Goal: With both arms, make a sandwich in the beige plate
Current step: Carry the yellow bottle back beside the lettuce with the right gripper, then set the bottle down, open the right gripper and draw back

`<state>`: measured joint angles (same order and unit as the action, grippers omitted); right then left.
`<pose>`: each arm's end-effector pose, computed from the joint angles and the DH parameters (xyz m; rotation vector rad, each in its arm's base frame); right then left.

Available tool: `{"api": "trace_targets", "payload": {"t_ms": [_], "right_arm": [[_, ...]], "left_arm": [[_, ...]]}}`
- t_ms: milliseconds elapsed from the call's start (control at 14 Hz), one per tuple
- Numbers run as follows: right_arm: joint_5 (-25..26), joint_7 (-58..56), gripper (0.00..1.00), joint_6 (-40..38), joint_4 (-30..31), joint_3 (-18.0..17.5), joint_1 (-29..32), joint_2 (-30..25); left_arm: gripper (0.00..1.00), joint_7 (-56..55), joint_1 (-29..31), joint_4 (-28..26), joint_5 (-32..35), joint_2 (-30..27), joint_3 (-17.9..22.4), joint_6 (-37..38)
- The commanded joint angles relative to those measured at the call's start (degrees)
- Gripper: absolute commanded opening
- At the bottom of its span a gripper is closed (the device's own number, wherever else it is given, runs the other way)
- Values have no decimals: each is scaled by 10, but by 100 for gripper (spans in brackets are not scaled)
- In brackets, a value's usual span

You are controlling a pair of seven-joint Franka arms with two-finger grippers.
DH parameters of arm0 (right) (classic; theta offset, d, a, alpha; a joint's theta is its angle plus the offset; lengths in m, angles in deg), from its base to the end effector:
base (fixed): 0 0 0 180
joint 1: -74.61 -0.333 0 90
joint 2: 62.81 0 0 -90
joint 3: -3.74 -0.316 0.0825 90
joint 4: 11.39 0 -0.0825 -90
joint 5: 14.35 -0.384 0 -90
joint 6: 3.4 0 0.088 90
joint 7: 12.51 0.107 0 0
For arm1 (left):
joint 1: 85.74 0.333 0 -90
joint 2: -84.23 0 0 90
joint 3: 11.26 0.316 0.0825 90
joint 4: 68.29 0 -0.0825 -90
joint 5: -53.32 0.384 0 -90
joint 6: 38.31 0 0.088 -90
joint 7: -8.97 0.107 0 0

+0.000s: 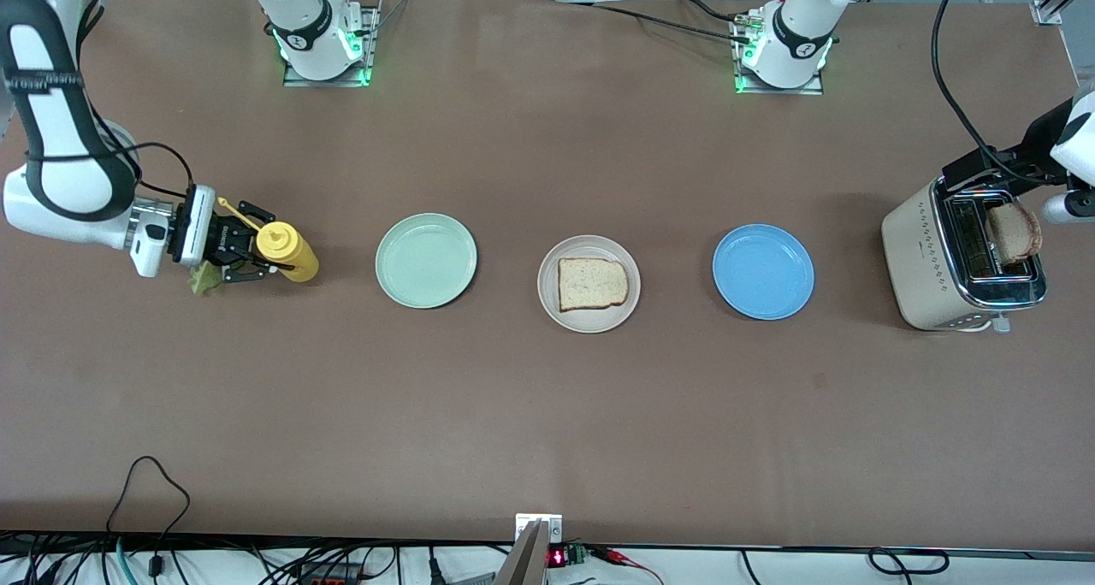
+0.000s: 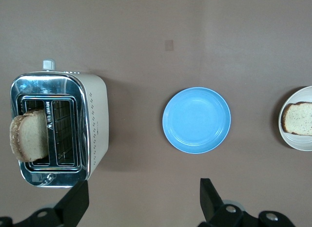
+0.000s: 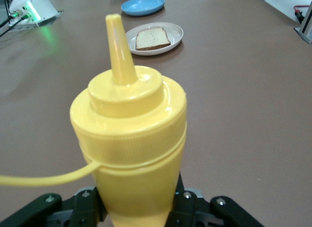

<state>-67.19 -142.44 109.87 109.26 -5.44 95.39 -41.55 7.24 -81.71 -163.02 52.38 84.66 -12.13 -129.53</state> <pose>0.5393 -0.0588 0.2311 -1.7449 -1.5566 -0.7399 0.5544 0.0289 0.5832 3.1195 0.1346 -0.1071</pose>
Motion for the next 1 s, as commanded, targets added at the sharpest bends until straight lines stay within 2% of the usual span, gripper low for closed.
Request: {"api": "trace_targets", "payload": {"t_ms": [0,357,571,713,927], "right_arm": [[-37,-63,22,-30,-7,-14,31,39],[-54,-105,25,-45,-9,-14,54,91],[-54,-104,35,-45,-10,-14,54,93],[-56,-104,58,-45,-11,-14,54,97],[-56,-103,87,-45,-14,-14,55,106]], "left_arm": [[100,5,4,0,-7,-4,0,6],[100,5,4,0,-7,-4,0,6],[100,5,4,0,-7,-4,0,6],[100,5,4,0,-7,-4,0,6],[100,5,4,0,-7,-4,0,5]]}}
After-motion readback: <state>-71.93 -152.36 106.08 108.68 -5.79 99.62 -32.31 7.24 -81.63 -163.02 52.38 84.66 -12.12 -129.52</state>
